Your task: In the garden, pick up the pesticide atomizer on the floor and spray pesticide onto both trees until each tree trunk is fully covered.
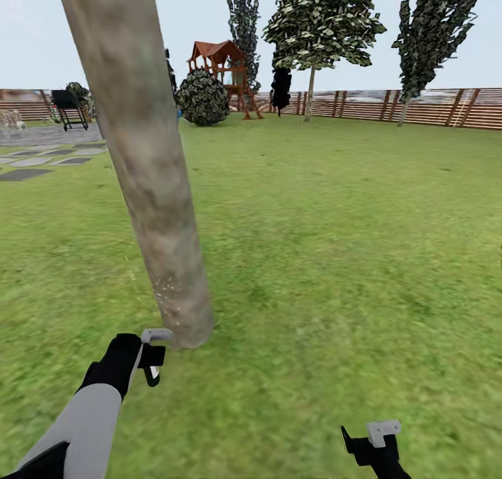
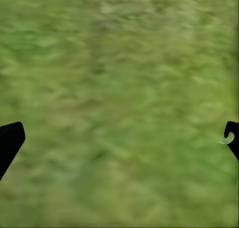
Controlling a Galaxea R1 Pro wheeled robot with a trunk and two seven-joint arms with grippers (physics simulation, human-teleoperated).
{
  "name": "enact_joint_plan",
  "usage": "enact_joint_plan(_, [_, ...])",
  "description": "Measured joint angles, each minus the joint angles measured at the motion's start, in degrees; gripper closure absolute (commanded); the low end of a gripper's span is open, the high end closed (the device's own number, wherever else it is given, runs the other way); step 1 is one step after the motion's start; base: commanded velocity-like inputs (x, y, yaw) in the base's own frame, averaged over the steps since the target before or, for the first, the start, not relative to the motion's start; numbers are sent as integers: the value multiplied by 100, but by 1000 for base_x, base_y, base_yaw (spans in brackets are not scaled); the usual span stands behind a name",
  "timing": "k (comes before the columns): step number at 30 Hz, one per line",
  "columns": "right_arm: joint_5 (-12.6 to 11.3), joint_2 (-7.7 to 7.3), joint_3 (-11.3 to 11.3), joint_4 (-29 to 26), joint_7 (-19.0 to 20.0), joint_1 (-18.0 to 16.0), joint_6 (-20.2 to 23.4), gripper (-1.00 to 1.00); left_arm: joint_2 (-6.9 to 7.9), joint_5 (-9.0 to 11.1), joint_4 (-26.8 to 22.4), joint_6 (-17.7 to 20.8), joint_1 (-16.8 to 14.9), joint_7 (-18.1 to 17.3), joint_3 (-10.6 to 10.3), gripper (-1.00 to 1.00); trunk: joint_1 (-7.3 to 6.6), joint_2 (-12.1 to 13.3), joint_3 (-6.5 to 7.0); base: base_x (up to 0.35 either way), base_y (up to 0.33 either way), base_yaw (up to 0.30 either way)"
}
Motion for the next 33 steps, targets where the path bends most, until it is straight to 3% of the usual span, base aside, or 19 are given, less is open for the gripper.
enact_joint_plan(10, [2,0,0,2,0,0,0,-100,-37,-10,-102,23,-79,-23,-30,100,0,0,0,-3,-268,4])
enact_joint_plan(16, [6,13,0,5,0,-1,0,-100,-14,-4,-97,0,-40,-14,14,100,0,0,0,222,-203,245])
enact_joint_plan(23, [14,20,9,9,0,0,0,-100,-35,3,-97,9,-37,-54,15,100,0,0,0,-42,-267,272])
enact_joint_plan(33, [12,18,9,9,0,0,0,-100,-31,145,-97,-1,-37,-35,6,100,0,0,0,30,-268,34])
